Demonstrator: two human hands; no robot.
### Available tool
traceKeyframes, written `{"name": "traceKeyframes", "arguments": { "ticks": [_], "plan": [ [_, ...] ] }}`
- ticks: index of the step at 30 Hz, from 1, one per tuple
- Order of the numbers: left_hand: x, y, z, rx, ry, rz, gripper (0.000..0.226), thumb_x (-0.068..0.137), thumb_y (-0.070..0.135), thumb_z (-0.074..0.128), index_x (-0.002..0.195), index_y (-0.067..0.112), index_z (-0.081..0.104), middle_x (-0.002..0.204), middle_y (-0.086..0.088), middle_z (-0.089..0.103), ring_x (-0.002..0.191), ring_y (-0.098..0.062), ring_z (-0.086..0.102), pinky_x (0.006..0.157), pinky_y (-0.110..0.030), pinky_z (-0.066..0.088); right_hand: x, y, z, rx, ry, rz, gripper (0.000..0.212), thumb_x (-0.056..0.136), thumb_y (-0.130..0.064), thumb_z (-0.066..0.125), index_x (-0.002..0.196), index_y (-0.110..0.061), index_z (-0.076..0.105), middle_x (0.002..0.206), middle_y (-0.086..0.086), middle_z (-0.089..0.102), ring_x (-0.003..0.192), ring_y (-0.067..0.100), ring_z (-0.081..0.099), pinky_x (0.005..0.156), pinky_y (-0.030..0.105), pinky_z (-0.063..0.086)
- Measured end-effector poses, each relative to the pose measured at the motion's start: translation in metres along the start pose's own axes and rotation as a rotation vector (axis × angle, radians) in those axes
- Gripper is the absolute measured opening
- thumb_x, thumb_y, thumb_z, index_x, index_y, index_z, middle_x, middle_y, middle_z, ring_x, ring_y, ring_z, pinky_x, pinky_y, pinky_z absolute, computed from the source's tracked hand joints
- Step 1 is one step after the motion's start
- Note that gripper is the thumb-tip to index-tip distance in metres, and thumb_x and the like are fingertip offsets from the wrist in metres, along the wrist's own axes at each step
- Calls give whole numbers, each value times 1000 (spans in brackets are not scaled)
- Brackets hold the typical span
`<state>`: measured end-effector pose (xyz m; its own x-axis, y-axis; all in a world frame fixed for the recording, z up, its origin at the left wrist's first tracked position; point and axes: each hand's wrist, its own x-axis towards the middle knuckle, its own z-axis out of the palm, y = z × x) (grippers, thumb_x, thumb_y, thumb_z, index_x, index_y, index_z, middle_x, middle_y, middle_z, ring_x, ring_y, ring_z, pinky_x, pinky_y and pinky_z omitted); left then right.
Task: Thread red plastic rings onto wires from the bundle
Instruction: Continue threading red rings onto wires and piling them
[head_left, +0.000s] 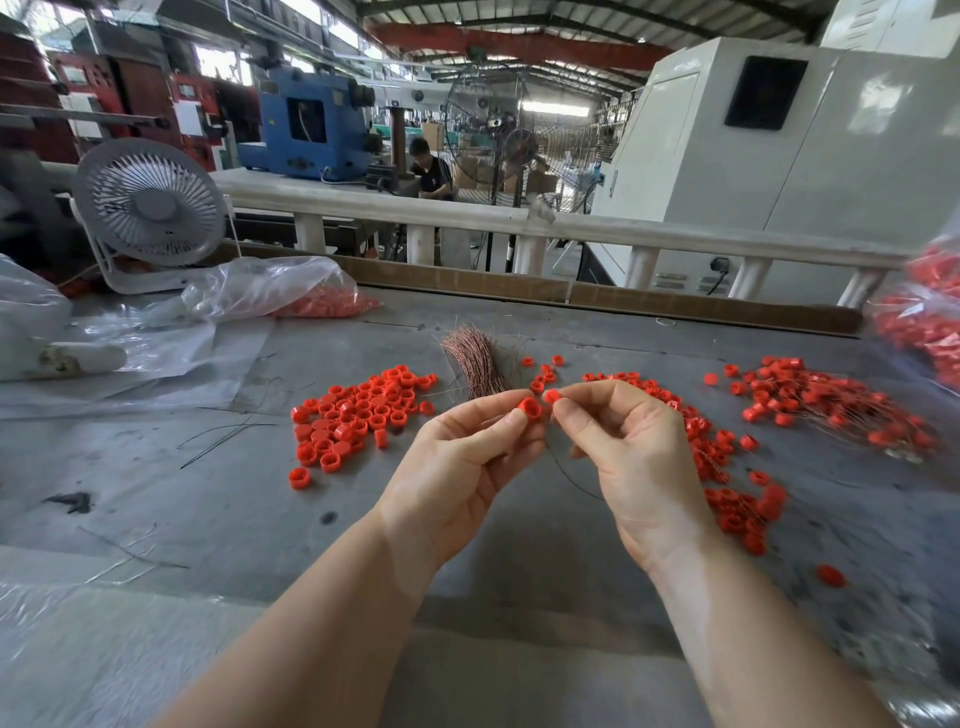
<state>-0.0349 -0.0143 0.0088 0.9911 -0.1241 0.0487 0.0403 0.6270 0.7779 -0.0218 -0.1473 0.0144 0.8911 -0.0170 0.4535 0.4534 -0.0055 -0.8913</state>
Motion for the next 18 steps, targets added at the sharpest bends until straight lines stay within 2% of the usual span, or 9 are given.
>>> {"name": "traceKeyframes", "arguments": {
  "ticks": [6,10,18],
  "plan": [
    [-1,-1,1,-2,0,-5,19,69,5,60,73,12,77,73,-6,72,65,-8,68,61,-18,56,-1,0,0,-89,-10,-71,18,78,-6,71,72,-22,67,68,-8,69,66,3,62,67,15,48],
    [-2,-1,2,-13,3,-9,19,68,4,60,73,10,77,75,-7,72,65,-9,68,61,-18,56,-1,1,-1,-135,-27,-71,23,76,-3,72,73,-26,69,77,-6,72,75,13,67,74,24,53],
    [-1,-1,1,-10,5,-13,18,69,5,60,74,10,77,76,-6,72,65,-9,68,63,-18,56,-1,-1,0,-196,-13,-121,24,79,-4,70,74,-27,67,70,-15,69,68,-2,61,66,9,45]
  ]
}}
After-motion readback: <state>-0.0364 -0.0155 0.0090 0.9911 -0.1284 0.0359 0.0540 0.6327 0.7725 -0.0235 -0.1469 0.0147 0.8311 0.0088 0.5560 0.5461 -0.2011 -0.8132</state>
